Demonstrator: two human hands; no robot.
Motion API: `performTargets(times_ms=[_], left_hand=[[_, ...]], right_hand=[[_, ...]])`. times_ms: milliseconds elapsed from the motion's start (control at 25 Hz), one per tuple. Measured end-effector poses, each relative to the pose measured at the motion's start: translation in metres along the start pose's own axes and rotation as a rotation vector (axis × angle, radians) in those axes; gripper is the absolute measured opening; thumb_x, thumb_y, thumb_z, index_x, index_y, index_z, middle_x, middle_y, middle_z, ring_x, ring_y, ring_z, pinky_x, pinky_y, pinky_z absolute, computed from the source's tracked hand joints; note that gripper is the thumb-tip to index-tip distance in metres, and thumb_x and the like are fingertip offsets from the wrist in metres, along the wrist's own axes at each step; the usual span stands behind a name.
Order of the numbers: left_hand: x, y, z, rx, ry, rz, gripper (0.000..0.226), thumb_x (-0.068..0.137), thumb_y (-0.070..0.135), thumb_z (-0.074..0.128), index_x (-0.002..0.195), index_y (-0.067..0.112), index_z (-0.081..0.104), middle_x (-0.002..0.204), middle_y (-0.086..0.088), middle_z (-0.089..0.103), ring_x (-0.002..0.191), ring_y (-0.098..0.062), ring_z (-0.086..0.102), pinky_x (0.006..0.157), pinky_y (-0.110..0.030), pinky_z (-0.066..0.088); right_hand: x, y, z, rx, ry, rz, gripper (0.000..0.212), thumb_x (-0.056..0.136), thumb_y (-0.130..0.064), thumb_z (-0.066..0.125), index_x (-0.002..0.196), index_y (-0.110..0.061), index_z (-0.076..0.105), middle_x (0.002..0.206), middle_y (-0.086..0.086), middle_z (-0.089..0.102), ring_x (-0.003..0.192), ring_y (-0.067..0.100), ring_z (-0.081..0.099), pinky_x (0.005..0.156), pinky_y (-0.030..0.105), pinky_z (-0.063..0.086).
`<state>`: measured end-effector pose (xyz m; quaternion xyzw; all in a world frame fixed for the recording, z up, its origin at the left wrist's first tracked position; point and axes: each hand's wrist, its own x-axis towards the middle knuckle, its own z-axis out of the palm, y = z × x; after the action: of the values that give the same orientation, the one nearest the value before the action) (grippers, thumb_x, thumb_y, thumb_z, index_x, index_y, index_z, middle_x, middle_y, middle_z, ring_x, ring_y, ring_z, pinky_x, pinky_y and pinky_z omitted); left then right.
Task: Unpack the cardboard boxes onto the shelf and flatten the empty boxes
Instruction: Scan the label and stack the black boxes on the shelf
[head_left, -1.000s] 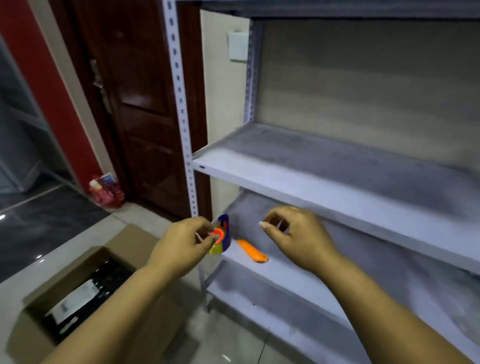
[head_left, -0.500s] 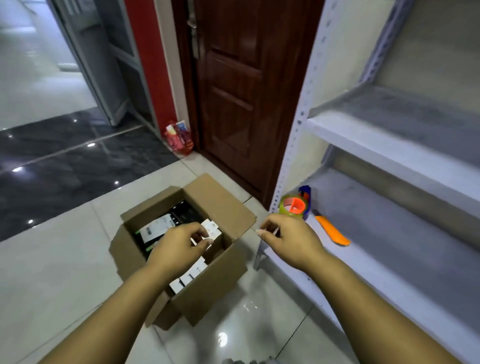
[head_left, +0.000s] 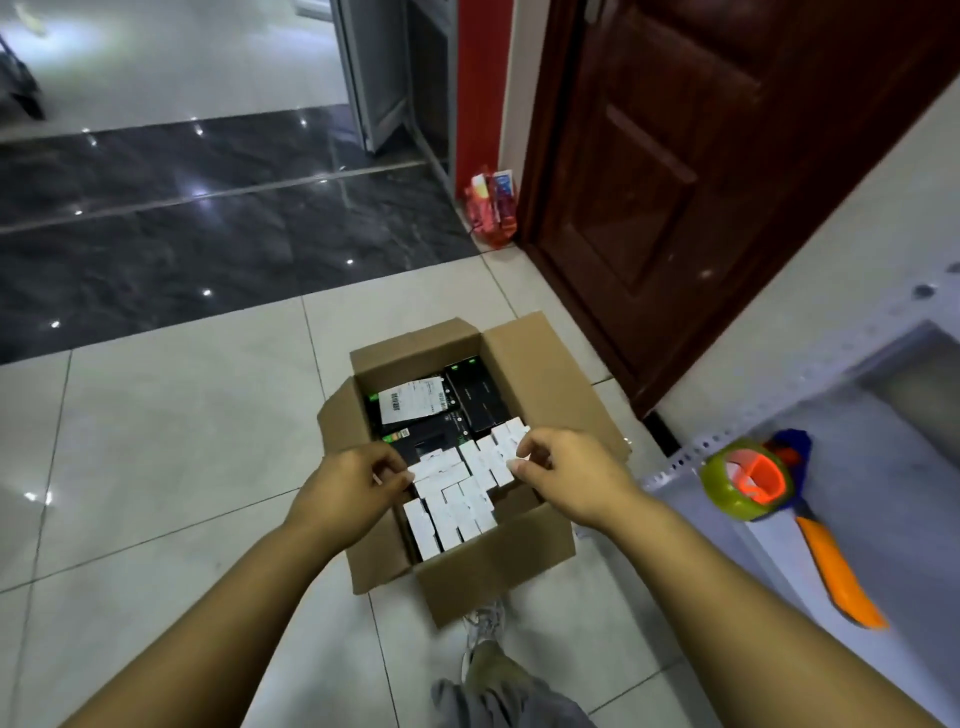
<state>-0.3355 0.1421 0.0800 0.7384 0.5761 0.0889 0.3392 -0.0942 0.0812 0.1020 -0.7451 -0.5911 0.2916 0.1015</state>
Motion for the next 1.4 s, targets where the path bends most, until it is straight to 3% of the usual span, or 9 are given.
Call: performTargets(times_ms=[200,280,400,680,1000,1120,1200,1400], left_hand=[[0.054,-0.013,0.005,-0.011,-0.004,-0.145,0.015,0.09,0.03,0.063,0.076,0.035,0.057,0.079,0.011,0.062,0.075,-0.005,0.057,0.071,-0.03,0.052],[0.073,-0.017,0.01,-0.001,-0.007,-0.175,0.015,0.091,0.029,0.061,0.077,0.031,0.056,0.082,0.009,0.062,0.075,-0.005,0.056,0.068,-0.024,0.05],[0.096,-0.028,0.02,0.002,0.0,-0.229,0.006,0.091,0.03,0.061,0.087,0.026,0.059,0.083,0.011,0.058,0.074,-0.001,0.054,0.061,-0.012,0.039],[0.125,-0.072,0.046,-0.062,0.044,-0.384,0.018,0.089,0.029,0.064,0.103,0.017,0.064,0.097,0.004,0.059,0.08,-0.006,0.056,0.062,-0.013,0.037],[0.175,-0.124,0.08,-0.083,0.059,-0.453,0.032,0.089,0.029,0.065,0.117,0.015,0.061,0.117,-0.002,0.058,0.091,-0.01,0.055,0.076,-0.021,0.044],[0.195,-0.147,0.1,-0.088,0.073,-0.504,0.041,0.088,0.034,0.065,0.125,0.018,0.055,0.129,-0.003,0.052,0.107,-0.018,0.056,0.088,-0.031,0.051],[0.21,-0.16,0.113,-0.083,0.089,-0.531,0.048,0.088,0.036,0.064,0.131,0.019,0.05,0.137,-0.004,0.045,0.118,-0.023,0.052,0.097,-0.037,0.049],[0.245,-0.192,0.145,-0.027,0.167,-0.547,0.059,0.09,0.033,0.062,0.14,0.019,0.036,0.145,-0.006,0.032,0.131,-0.025,0.033,0.104,-0.034,0.035]], right_hand=[[0.081,0.007,0.007,-0.011,-0.149,-0.024,0.02,0.093,-0.043,0.056,0.102,-0.026,0.061,0.093,-0.01,0.066,0.082,0.013,0.059,0.073,0.029,0.05],[0.108,0.012,0.01,-0.027,-0.207,-0.028,0.021,0.094,-0.043,0.055,0.103,-0.026,0.061,0.095,-0.01,0.065,0.083,0.011,0.059,0.074,0.03,0.052],[0.15,0.019,0.019,-0.053,-0.277,-0.032,0.022,0.094,-0.043,0.054,0.107,-0.026,0.061,0.101,-0.01,0.065,0.087,0.01,0.058,0.078,0.031,0.052],[0.218,0.02,0.058,-0.074,-0.408,-0.018,0.022,0.095,-0.041,0.052,0.107,-0.025,0.061,0.103,-0.008,0.064,0.093,0.013,0.058,0.082,0.035,0.051],[0.28,0.023,0.117,-0.074,-0.422,0.012,0.018,0.095,-0.038,0.054,0.1,-0.022,0.061,0.094,-0.006,0.065,0.087,0.014,0.061,0.078,0.037,0.054],[0.3,0.029,0.148,-0.087,-0.438,0.026,0.018,0.095,-0.039,0.055,0.1,-0.023,0.061,0.095,-0.006,0.065,0.089,0.015,0.061,0.079,0.037,0.054],[0.313,0.034,0.169,-0.104,-0.445,0.019,0.018,0.095,-0.04,0.055,0.101,-0.024,0.061,0.095,-0.005,0.065,0.089,0.017,0.061,0.078,0.037,0.054],[0.346,0.052,0.222,-0.139,-0.413,0.006,0.023,0.095,-0.039,0.056,0.109,-0.022,0.061,0.105,-0.001,0.065,0.094,0.019,0.06,0.079,0.035,0.053]])
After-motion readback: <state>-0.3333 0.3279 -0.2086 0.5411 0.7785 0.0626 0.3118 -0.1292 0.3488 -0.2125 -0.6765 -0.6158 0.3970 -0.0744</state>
